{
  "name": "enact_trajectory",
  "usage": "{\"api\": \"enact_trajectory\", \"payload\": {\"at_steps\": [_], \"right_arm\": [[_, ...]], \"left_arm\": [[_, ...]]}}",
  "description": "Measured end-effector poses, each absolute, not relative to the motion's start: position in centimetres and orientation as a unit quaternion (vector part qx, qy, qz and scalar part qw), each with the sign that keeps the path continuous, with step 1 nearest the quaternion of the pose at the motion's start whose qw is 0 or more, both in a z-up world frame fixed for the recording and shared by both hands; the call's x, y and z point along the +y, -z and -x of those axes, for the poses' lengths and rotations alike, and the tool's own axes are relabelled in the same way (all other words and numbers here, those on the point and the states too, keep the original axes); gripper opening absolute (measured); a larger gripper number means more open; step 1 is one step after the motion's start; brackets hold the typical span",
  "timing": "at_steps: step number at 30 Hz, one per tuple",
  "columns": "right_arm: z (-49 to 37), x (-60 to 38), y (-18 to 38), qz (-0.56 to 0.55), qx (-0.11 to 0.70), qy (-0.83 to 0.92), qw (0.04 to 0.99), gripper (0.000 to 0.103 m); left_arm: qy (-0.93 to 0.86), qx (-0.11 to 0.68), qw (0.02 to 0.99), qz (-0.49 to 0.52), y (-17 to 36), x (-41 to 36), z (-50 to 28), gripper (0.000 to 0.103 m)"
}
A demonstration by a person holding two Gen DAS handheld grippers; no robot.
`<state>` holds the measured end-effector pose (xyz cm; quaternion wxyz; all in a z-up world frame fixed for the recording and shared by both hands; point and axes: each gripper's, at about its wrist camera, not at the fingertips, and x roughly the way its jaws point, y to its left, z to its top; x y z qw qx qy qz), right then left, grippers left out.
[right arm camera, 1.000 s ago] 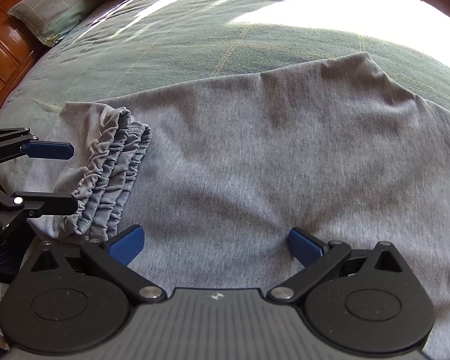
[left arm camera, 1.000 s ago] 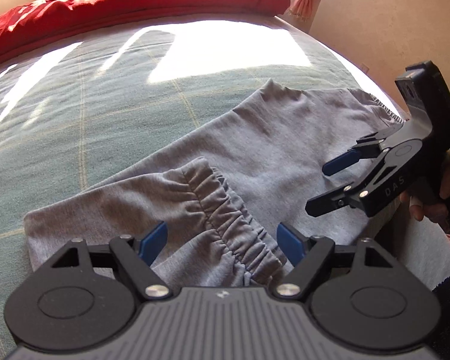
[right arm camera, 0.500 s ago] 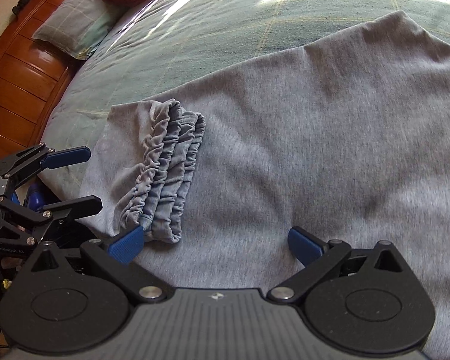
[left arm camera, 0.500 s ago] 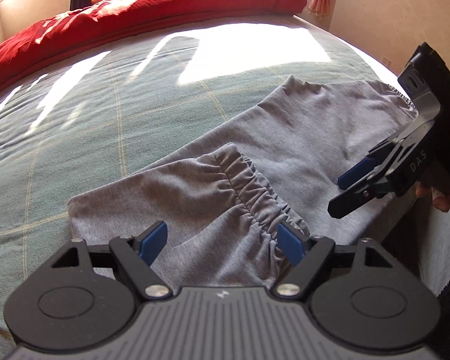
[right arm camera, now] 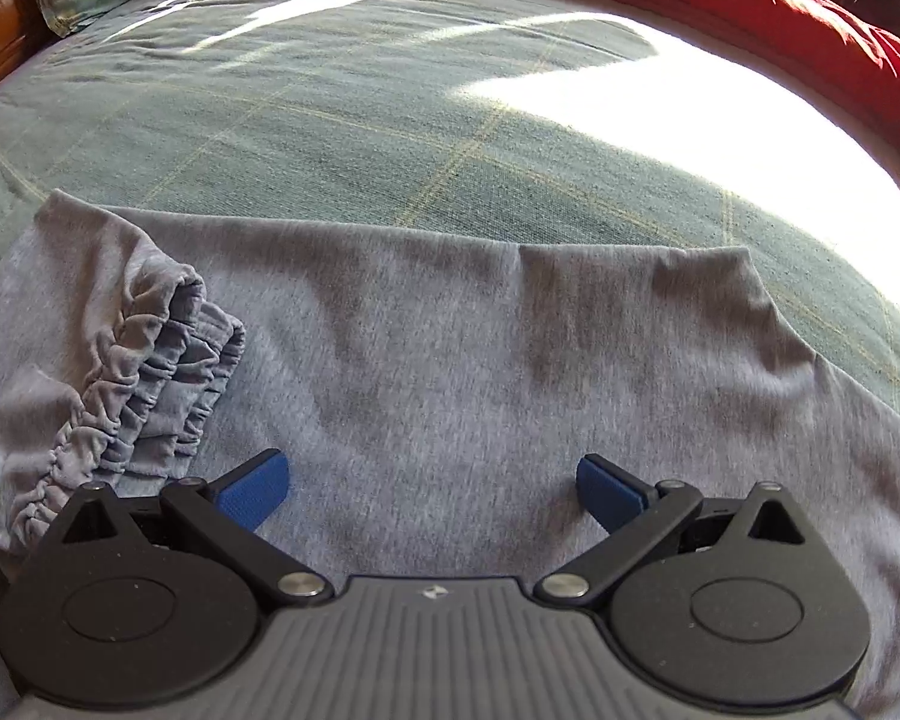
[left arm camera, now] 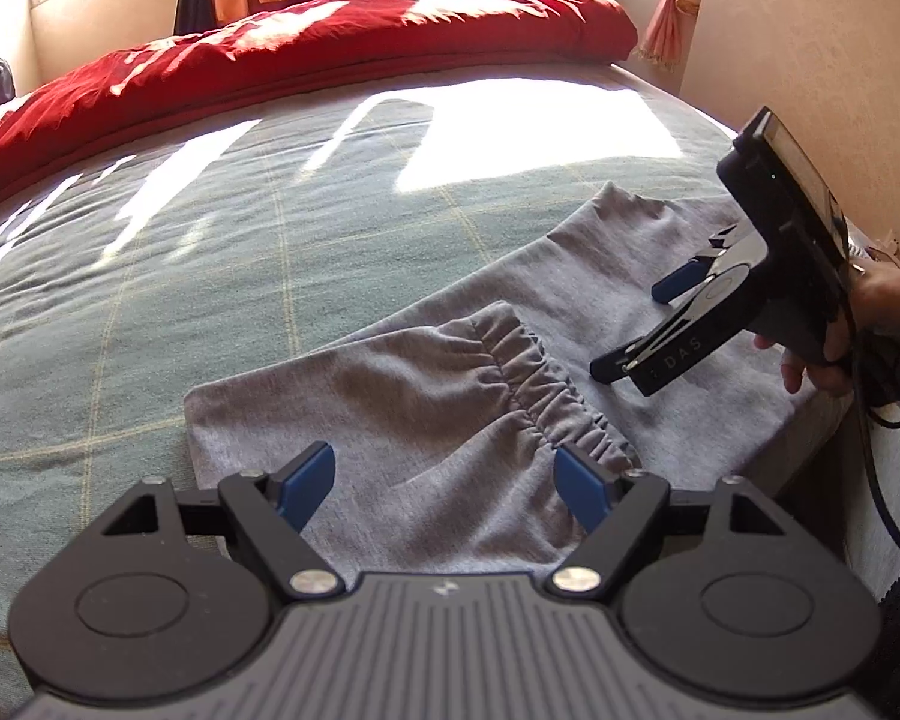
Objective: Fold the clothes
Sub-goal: 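Move the open right tool across the sweatpants toward the elastic waistband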
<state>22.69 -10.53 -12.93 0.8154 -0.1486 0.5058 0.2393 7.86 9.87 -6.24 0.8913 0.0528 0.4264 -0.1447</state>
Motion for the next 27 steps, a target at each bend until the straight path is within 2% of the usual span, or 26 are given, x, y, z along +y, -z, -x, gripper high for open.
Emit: {"api": "enact_trajectory", "payload": {"at_steps": [7, 13, 18, 27], "right_arm": [[-20.3, -13.1, 11.3, 0.151, 0.505, -0.259, 0.809, 0.103], [-18.8, -16.2, 12.3, 0.149, 0.532, -0.243, 0.798, 0.103], [-18.8, -19.4, 10.4, 0.102, 0.520, -0.220, 0.819, 0.103], [-17.9, -25.1, 12.1, 0.072, 0.542, -0.177, 0.818, 0.103]], "left_arm": [[0.147, 0.435, 0.886, -0.067, 6.7, 9.0, -8.4, 0.080], [0.160, 0.439, 0.880, -0.085, 7.0, 7.0, -8.6, 0.080], [0.163, 0.437, 0.880, -0.093, 6.6, 6.1, -8.3, 0.080], [0.168, 0.444, 0.873, -0.113, 6.5, 4.2, -8.3, 0.080]]}}
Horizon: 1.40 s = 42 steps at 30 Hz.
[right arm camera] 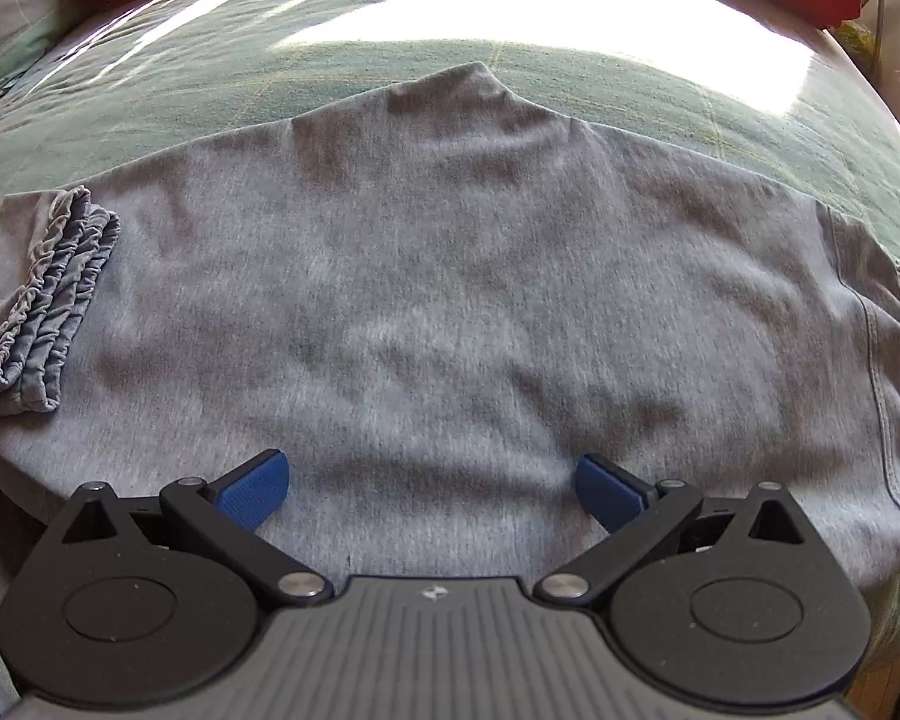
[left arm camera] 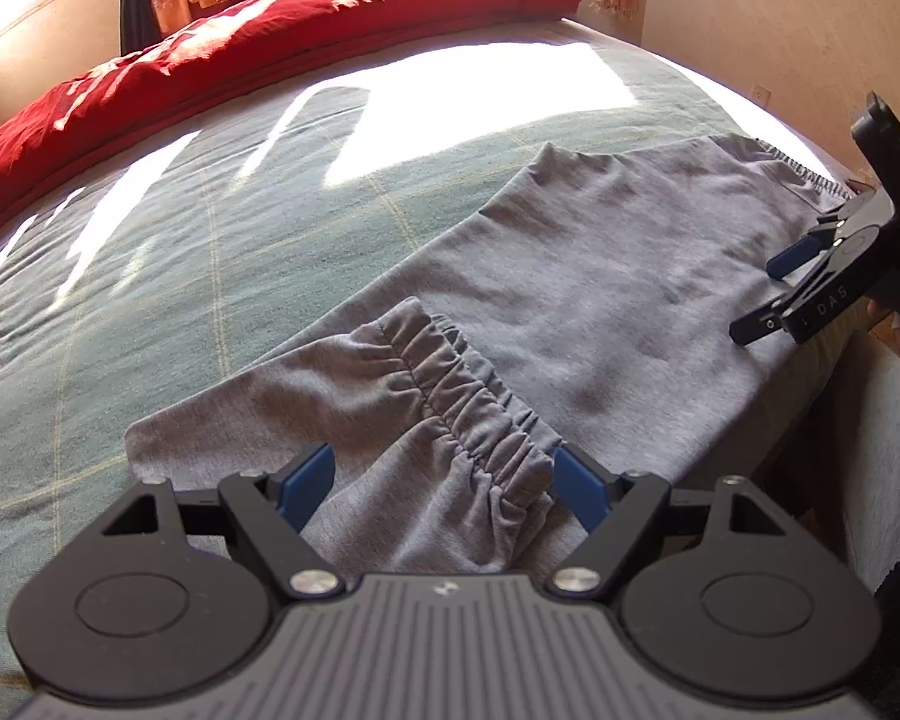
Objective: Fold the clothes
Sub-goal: 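Move the open right tool across the sweatpants toward the elastic waistband, then position the open right tool over the grey elastic waistband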
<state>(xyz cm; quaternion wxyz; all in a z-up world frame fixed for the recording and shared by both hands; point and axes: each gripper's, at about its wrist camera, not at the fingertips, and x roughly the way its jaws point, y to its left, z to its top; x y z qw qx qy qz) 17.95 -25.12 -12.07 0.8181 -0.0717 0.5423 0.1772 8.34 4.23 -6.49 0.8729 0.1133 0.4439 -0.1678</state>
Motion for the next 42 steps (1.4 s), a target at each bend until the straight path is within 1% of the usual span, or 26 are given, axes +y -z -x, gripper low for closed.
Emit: {"api": "enact_trajectory", "payload": {"at_steps": [4, 8, 11, 19, 21, 25, 29, 32, 35, 37, 39, 42], "right_arm": [[-17.8, -28.1, 11.2, 0.044, 0.530, -0.152, 0.833, 0.103], [-18.3, -32.2, 12.2, -0.003, 0.545, -0.099, 0.833, 0.103], [-18.0, -33.7, 13.1, -0.015, 0.554, -0.090, 0.827, 0.103], [-18.8, -35.2, 10.7, -0.021, 0.504, -0.073, 0.861, 0.103], [-19.3, -36.2, 11.0, -0.027, 0.503, -0.058, 0.862, 0.103], [-19.6, -38.5, 13.4, -0.055, 0.525, -0.028, 0.849, 0.103], [-19.0, -39.9, 14.1, -0.090, 0.511, -0.037, 0.854, 0.103], [-18.7, -39.8, 14.6, -0.078, 0.505, -0.049, 0.858, 0.103], [-18.3, -38.9, 14.8, -0.023, 0.506, -0.068, 0.860, 0.103], [-18.3, -39.0, 14.2, -0.023, 0.506, -0.069, 0.859, 0.103], [-18.3, -39.8, 13.2, -0.054, 0.489, -0.072, 0.868, 0.103], [-19.0, -41.5, 11.3, -0.109, 0.438, -0.080, 0.889, 0.103]], "left_arm": [[0.169, 0.444, 0.872, -0.120, 6.4, 3.5, -8.4, 0.080], [0.172, 0.449, 0.868, -0.128, 6.5, 2.7, -8.6, 0.080], [0.172, 0.454, 0.864, -0.137, 6.7, 2.1, -8.8, 0.080], [0.175, 0.457, 0.858, -0.159, 6.2, -0.1, -9.8, 0.080], [0.172, 0.457, 0.858, -0.162, 6.1, -0.9, -10.1, 0.080], [0.177, 0.458, 0.856, -0.162, 6.0, -2.7, -10.9, 0.080], [0.188, 0.462, 0.851, -0.165, 6.2, -5.5, -12.0, 0.080], [0.203, 0.463, 0.847, -0.168, 6.3, -7.9, -12.7, 0.080], [0.219, 0.462, 0.842, -0.173, 6.3, -10.3, -13.3, 0.080], [0.227, 0.461, 0.839, -0.180, 6.3, -11.6, -13.6, 0.080], [0.231, 0.460, 0.838, -0.184, 6.3, -12.4, -13.9, 0.081], [0.228, 0.464, 0.837, -0.181, 6.3, -13.0, -14.6, 0.081]]}}
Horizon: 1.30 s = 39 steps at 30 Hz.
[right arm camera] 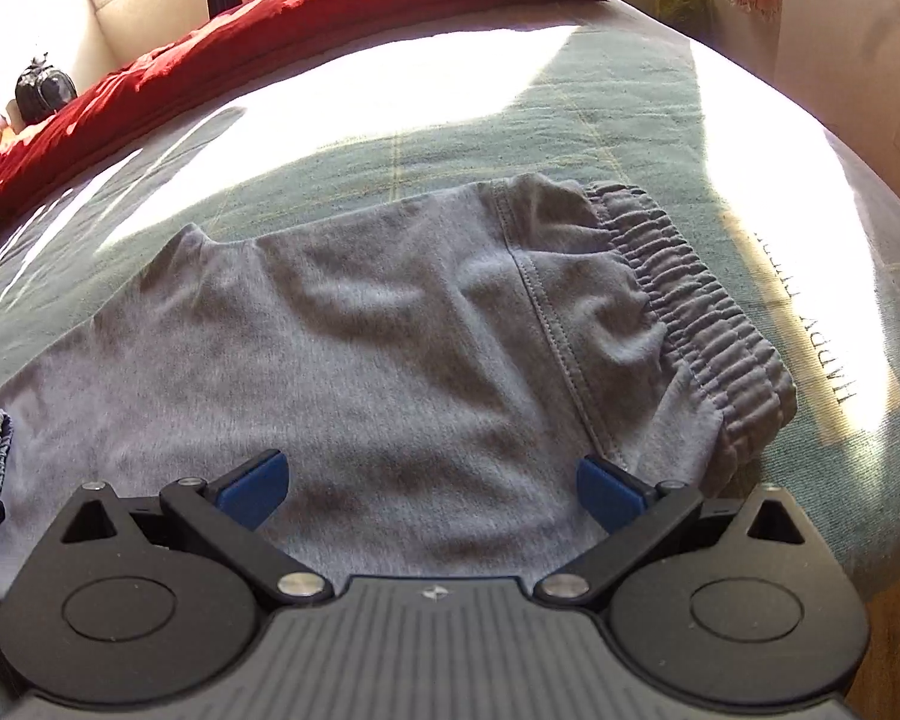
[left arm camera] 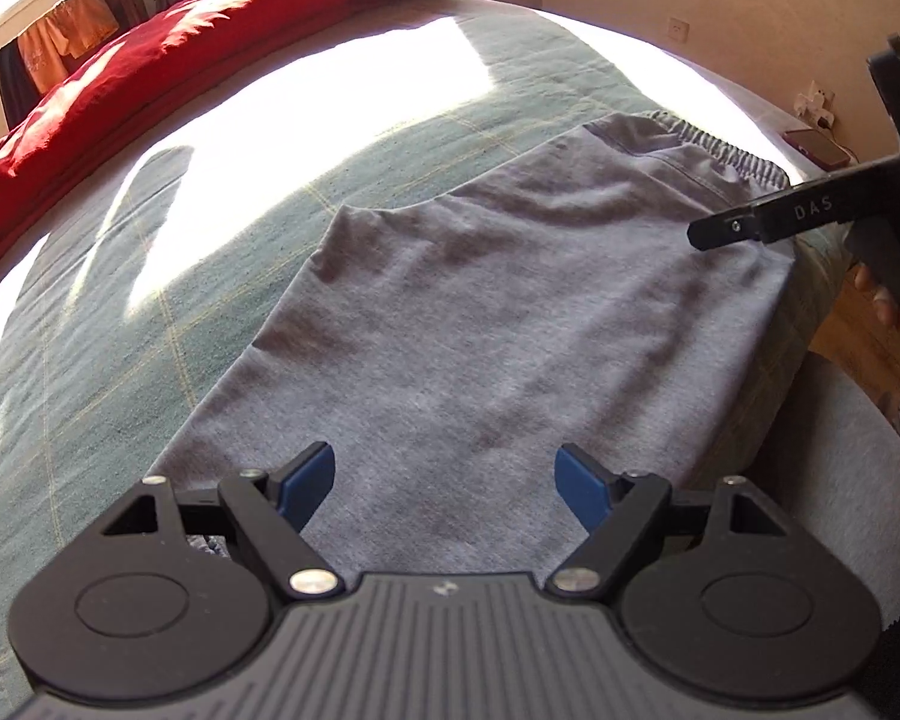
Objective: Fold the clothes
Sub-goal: 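Position the open right tool over the grey elastic waistband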
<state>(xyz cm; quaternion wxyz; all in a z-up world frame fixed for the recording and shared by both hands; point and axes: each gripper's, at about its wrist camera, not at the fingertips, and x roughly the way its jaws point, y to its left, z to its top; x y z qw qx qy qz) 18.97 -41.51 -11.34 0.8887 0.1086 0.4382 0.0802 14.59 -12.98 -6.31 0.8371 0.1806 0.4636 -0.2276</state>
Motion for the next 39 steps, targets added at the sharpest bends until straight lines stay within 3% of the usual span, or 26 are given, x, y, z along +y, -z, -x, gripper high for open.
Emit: {"api": "enact_trajectory", "payload": {"at_steps": [5, 10, 19, 27, 39], "right_arm": [[-22.6, -44.2, 11.3, -0.209, 0.409, -0.101, 0.882, 0.103], [-24.0, -45.4, 13.9, -0.230, 0.430, -0.090, 0.869, 0.103], [-23.8, -44.6, 15.0, -0.194, 0.436, -0.097, 0.874, 0.103], [-23.4, -40.2, 15.5, -0.025, 0.451, -0.084, 0.888, 0.103], [-23.8, -40.3, 14.3, -0.048, 0.460, -0.066, 0.884, 0.103]], "left_arm": [[0.213, 0.475, 0.834, -0.183, 6.7, -13.5, -15.9, 0.081], [0.213, 0.492, 0.825, -0.181, 7.7, -13.9, -16.8, 0.081], [0.222, 0.506, 0.813, -0.186, 9.4, -14.6, -17.3, 0.081], [0.210, 0.508, 0.816, -0.181, 9.1, -14.0, -16.8, 0.081], [0.208, 0.487, 0.826, -0.193, 7.3, -14.0, -15.4, 0.081]]}}
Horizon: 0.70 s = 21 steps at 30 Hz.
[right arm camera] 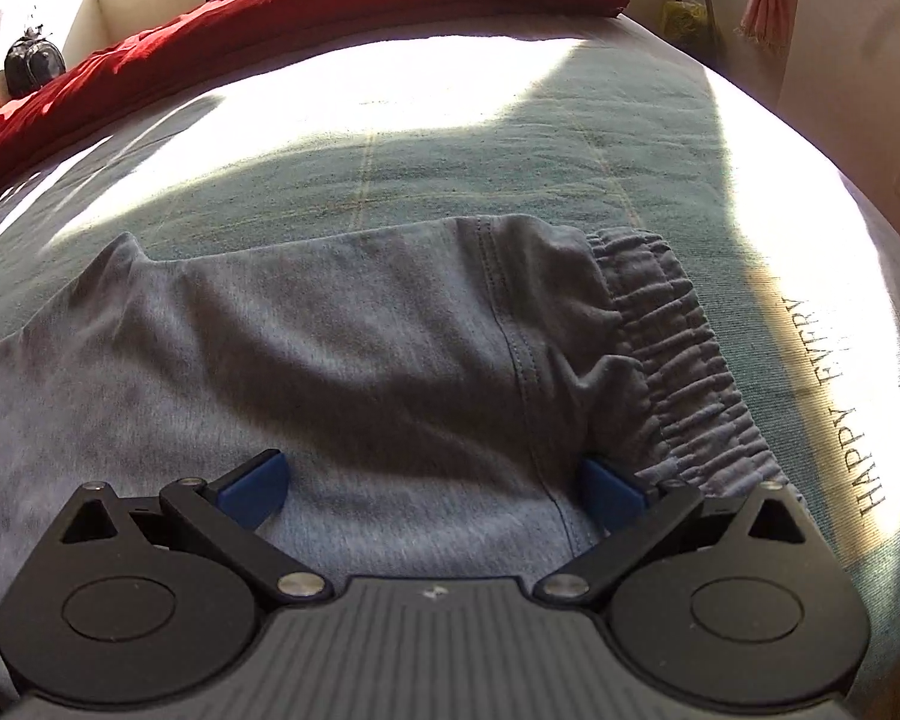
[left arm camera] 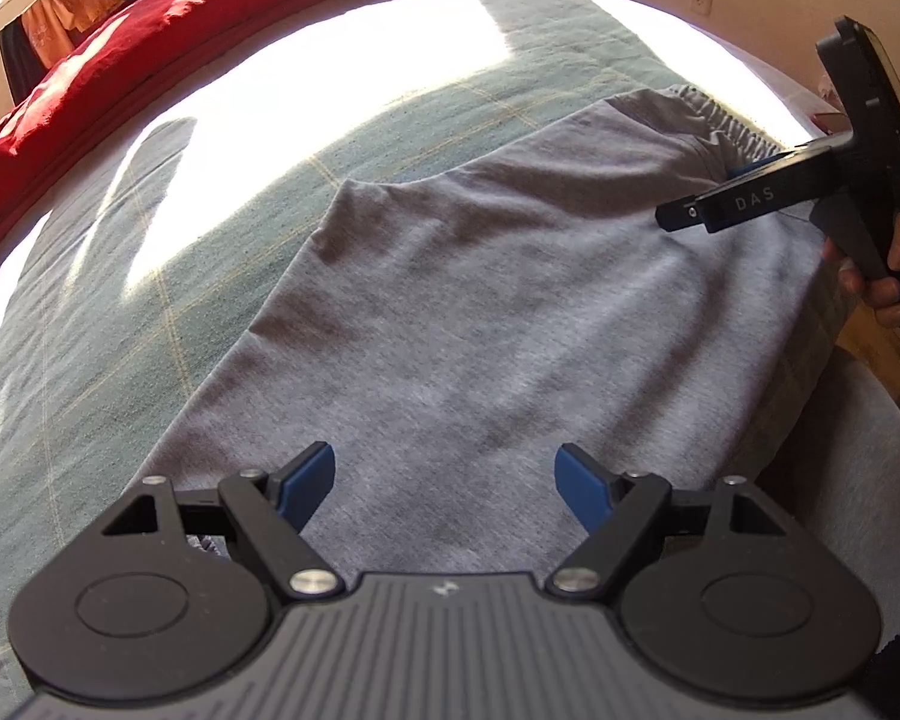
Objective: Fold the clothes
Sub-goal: 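Position the open right tool over the grey elastic waistband, then roll the right tool and close it on the waistband edge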
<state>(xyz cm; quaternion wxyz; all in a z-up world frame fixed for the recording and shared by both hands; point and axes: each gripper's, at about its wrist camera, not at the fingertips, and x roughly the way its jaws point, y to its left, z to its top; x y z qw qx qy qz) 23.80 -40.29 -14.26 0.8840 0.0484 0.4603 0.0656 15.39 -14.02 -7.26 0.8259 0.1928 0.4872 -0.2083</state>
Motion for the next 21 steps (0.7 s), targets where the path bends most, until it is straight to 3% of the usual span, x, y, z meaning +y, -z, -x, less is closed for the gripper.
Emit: {"api": "enact_trajectory", "payload": {"at_steps": [11, 21], "right_arm": [[-18.7, -49.1, 9.8, -0.259, 0.376, -0.105, 0.883, 0.103], [-14.9, -58.0, 13.5, -0.443, 0.348, -0.068, 0.823, 0.103]], "left_arm": [[0.228, 0.473, 0.828, -0.197, 6.8, -15.3, -14.5, 0.081], [0.238, 0.476, 0.822, -0.200, 7.1, -16.6, -14.6, 0.081]]}}
